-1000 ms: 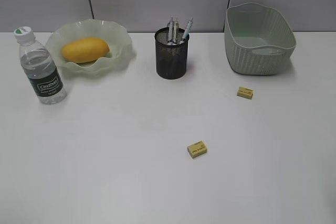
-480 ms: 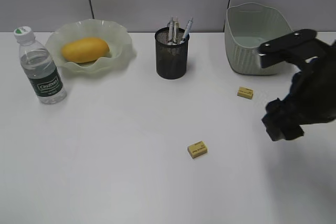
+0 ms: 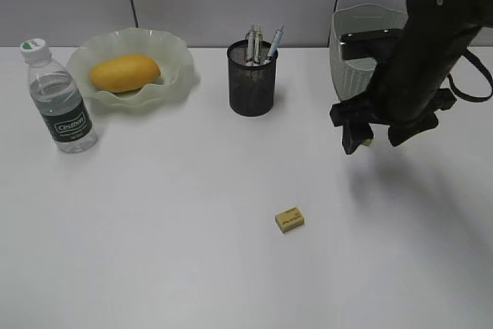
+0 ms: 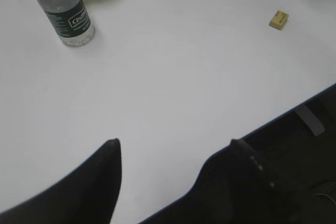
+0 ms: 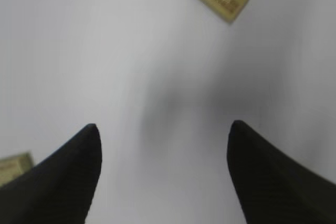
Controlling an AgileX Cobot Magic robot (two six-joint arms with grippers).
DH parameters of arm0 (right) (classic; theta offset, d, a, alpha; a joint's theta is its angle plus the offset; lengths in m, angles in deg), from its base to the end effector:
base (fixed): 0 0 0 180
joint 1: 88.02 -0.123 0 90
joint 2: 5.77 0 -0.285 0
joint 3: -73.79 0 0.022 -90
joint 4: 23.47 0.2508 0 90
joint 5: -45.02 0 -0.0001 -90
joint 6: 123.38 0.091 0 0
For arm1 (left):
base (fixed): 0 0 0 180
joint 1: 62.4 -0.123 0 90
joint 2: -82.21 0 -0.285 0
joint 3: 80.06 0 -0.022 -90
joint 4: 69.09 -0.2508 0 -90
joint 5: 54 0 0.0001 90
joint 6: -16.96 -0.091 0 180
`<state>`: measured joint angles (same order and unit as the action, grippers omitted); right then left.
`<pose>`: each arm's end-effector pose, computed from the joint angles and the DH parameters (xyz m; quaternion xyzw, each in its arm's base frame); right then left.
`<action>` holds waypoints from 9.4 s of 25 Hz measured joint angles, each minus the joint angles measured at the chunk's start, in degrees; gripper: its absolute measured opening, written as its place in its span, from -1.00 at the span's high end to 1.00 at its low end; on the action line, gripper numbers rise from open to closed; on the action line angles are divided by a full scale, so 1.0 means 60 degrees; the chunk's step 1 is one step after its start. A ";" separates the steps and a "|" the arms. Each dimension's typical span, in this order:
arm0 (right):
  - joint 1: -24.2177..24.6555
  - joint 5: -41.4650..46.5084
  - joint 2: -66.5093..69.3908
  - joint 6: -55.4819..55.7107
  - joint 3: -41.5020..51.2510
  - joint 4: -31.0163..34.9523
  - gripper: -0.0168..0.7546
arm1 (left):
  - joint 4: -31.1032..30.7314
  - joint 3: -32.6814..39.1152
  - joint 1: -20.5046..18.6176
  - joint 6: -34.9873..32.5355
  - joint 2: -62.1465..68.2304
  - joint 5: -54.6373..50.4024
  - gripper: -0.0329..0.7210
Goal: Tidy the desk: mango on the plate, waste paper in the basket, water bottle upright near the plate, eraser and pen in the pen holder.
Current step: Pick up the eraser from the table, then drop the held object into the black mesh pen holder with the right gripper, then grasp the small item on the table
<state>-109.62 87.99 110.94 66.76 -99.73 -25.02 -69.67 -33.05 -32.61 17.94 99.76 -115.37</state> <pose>0.3462 0.1353 0.1703 -0.1078 0.9868 0.0230 0.1187 0.0168 -0.0087 0.2831 0.2217 0.8627 -0.1157 0.4396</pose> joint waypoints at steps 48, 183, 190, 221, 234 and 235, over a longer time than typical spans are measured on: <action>0.0492 -0.0249 0.3213 0.3031 -0.3666 0.0257 0.14 | -0.0028 0.0000 0.0000 0.0000 0.0000 0.0009 -0.36; -0.1140 0.2757 -1.4093 -0.2007 0.6902 0.0257 -0.51 | -0.0002 -0.0420 0.0000 0.0000 0.1299 0.1504 -0.36; -0.1140 0.2757 -1.4093 -0.2007 0.6902 0.0364 -0.51 | 0.0258 -0.1081 0.0000 -0.0215 0.5106 0.3300 -0.36; -0.1140 0.2761 -1.4093 -0.1998 0.6902 0.0364 -0.51 | 0.1441 -0.9222 0.3413 -0.2649 1.7677 0.2289 -0.55; -0.1140 0.2761 -1.4093 -0.1998 0.6902 0.0364 -0.51 | 0.0473 -1.1413 0.3431 -0.1982 1.9916 0.0896 -0.56; -0.1140 0.2761 -1.4093 -0.1998 0.6902 0.0364 -0.51 | 0.0453 -1.1425 0.3431 -0.1973 1.9976 0.0864 -0.56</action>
<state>-116.46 104.55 26.38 54.77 -58.32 -22.83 -66.95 -101.60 -12.03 6.10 219.62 -110.18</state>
